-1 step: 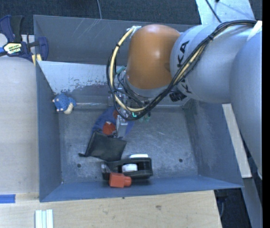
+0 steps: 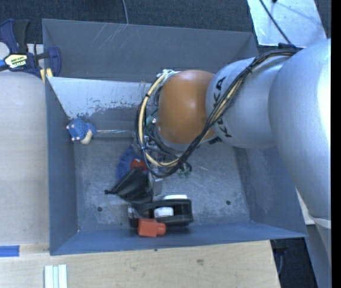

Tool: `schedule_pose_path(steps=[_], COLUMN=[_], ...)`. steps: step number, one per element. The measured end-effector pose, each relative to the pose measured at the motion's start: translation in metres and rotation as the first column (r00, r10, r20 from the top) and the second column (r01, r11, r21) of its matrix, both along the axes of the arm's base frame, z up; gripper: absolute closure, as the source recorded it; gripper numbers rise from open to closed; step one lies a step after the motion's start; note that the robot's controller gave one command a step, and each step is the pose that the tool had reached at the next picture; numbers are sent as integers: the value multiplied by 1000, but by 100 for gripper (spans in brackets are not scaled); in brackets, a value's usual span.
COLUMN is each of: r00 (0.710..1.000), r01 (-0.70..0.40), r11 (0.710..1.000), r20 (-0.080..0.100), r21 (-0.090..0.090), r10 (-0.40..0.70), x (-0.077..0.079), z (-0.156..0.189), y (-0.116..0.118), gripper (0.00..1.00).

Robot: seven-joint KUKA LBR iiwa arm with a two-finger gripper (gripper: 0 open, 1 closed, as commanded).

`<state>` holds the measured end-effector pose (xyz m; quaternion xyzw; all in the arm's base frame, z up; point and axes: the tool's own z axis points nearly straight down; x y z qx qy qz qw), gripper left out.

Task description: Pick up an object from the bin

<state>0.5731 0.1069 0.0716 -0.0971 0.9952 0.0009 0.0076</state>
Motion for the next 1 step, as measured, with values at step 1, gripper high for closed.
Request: schedule_pose_path(steps=[1], r00=[1000], r01=[1], r11=[1000], r20=[4], r21=[0], r10=[-1], x=[2], z=[5], y=[0], gripper=[100])
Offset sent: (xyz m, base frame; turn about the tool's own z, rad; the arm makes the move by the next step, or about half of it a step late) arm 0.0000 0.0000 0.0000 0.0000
